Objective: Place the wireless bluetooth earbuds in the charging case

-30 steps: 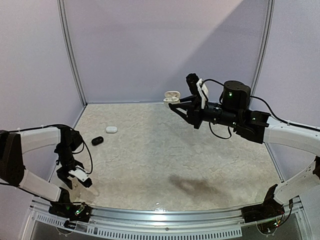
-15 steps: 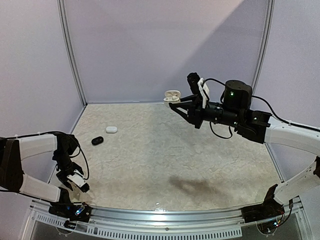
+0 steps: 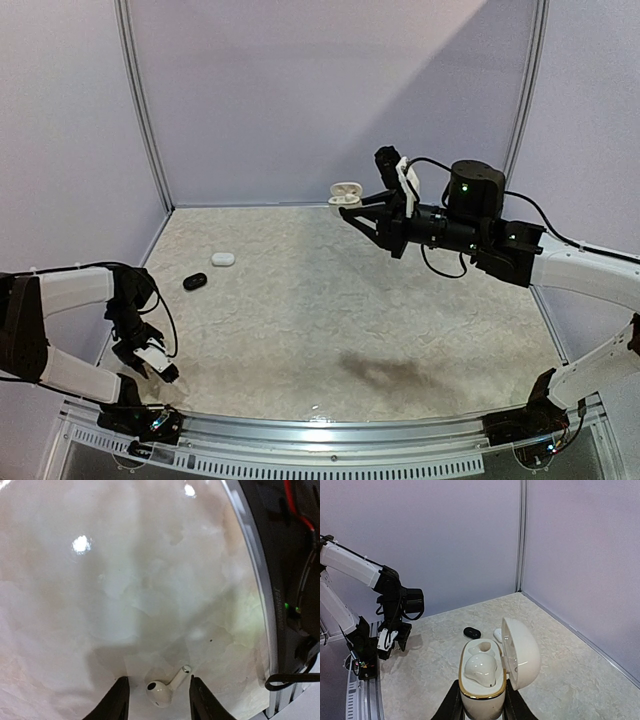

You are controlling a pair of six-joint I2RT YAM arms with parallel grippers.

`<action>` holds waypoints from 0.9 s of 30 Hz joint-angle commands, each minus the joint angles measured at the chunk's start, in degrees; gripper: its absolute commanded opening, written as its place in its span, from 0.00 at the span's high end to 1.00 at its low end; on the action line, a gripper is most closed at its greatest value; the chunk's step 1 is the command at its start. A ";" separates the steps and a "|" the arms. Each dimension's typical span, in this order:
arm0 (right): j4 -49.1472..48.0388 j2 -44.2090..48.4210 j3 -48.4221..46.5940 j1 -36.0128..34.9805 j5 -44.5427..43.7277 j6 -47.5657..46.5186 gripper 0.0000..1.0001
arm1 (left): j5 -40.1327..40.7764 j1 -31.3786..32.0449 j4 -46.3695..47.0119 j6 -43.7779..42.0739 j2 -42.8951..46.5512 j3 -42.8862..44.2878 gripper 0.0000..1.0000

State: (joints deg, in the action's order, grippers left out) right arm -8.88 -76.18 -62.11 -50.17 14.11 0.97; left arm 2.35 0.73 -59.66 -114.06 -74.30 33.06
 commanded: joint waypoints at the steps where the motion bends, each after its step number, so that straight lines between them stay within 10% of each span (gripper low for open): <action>1: 0.60 1.43 0.28 0.42 0.46 -0.36 1.00 | 3.49 -0.73 4.17 -12.47 -1.33 -3.05 0.59; 27: 1.61 1.94 0.18 0.42 0.25 -1.94 1.00 | 5.53 -4.94 7.30 -15.40 -1.06 -5.41 0.66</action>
State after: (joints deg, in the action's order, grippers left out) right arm -7.64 -76.16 -62.11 -50.17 14.13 -0.38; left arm 3.01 -3.03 -57.87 -114.69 -73.34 31.97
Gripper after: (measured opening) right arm 0.222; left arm 0.368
